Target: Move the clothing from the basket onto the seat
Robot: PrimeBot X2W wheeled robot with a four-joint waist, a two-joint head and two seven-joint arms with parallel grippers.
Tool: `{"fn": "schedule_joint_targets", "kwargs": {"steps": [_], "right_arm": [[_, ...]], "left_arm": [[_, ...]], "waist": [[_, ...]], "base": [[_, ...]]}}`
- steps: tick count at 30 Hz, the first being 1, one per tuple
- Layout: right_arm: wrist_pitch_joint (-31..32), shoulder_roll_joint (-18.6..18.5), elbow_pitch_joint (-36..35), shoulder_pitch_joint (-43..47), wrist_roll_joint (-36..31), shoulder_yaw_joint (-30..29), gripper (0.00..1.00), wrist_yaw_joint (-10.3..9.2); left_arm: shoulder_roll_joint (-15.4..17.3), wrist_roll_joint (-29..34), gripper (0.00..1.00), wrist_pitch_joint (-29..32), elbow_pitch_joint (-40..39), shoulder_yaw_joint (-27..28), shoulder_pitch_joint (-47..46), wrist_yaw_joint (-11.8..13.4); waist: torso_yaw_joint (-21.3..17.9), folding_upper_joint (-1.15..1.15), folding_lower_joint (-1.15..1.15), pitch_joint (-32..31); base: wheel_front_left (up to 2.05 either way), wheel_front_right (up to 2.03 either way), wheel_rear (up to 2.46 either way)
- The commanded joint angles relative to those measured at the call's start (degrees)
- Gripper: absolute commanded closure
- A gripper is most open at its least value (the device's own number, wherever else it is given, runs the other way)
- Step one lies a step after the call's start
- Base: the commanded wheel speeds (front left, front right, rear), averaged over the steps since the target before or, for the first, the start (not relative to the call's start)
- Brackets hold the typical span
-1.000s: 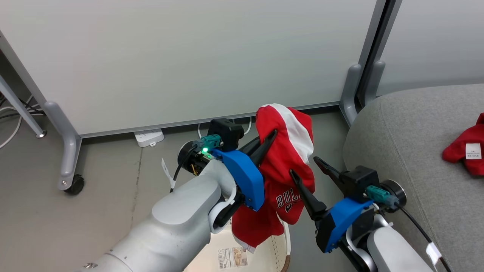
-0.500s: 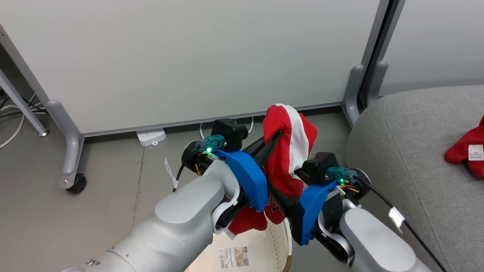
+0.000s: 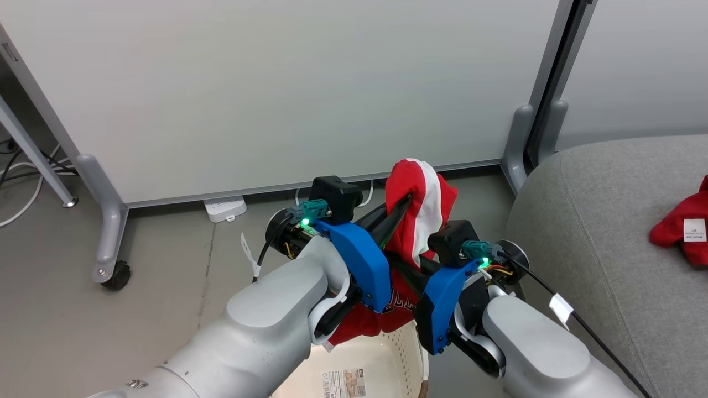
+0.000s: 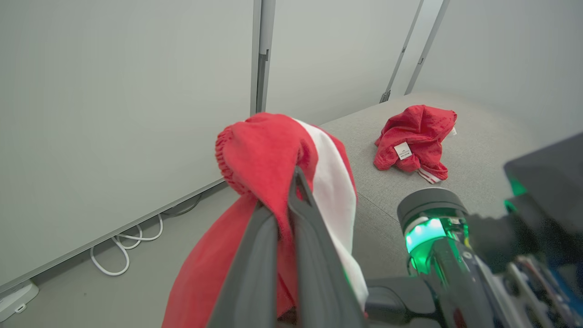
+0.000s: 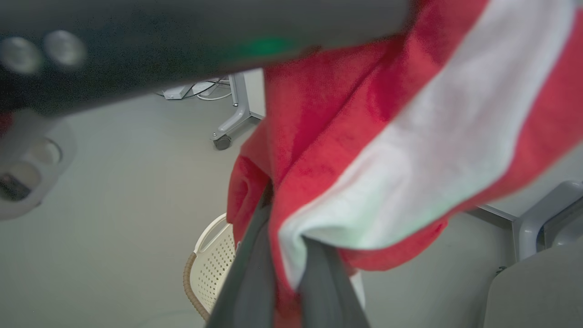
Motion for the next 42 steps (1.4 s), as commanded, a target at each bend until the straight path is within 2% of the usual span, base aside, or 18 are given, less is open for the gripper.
{"fn": "schedule_joint_targets", "kwargs": {"steps": [1,11,31,32,33,34,35,42], "right_arm": [[-0.5,-0.3,0.5,-0.6,0.4,0.3,1.00,-0.04],[-3.2,-0.5,3.8,-1.5,1.4,2.1,1.00,-0.04],[-5.3,-0.7,5.9,-3.0,3.1,3.7,1.00,-0.04],[-5.4,-0.6,6.0,-3.0,3.1,3.8,1.00,-0.04],[-5.4,-0.6,6.0,-3.1,3.2,3.8,1.00,-0.04],[-5.5,-0.6,6.1,-3.2,3.2,3.9,1.00,-0.04],[-5.6,-0.5,6.1,-3.2,3.3,3.9,1.00,-0.04],[-6.5,-0.6,5.9,-3.5,3.3,3.8,1.00,-0.04]], "left_arm": [[0.1,-0.1,1.00,-0.3,0.1,-0.1,-0.6,-0.1],[0.1,-1.0,1.00,-0.5,0.4,-0.6,0.1,-0.1],[0.1,-1.7,1.00,-0.6,1.1,-0.9,0.5,-0.4],[0.1,-1.7,0.93,-0.6,1.1,-0.9,0.5,-0.4],[0.1,-1.7,0.56,-0.6,1.2,-0.9,0.4,-0.3],[0.1,-1.6,0.03,-0.7,1.2,-0.9,0.3,-0.2],[0.1,-1.6,0.00,-0.7,1.2,-0.9,0.3,-0.1],[0.1,0.2,0.00,-2.2,2.1,-0.1,1.5,-0.5]], "waist": [[0.0,0.00,0.00,-0.2],[-0.6,0.00,0.00,-1.3],[-1.8,0.00,0.00,-1.4],[-1.8,0.00,0.00,-1.4],[-1.8,0.00,0.00,-1.4],[-1.8,0.00,0.00,-1.4],[-1.8,0.00,0.00,-1.4],[-2.0,0.00,0.00,-1.2]], "base": [[0.00,0.00,0.00],[0.00,0.00,0.00],[0.00,0.00,0.00],[0.00,0.00,0.00],[0.00,0.00,0.00],[0.00,0.00,0.00],[0.00,0.00,0.00],[0.00,0.00,0.00]]}}
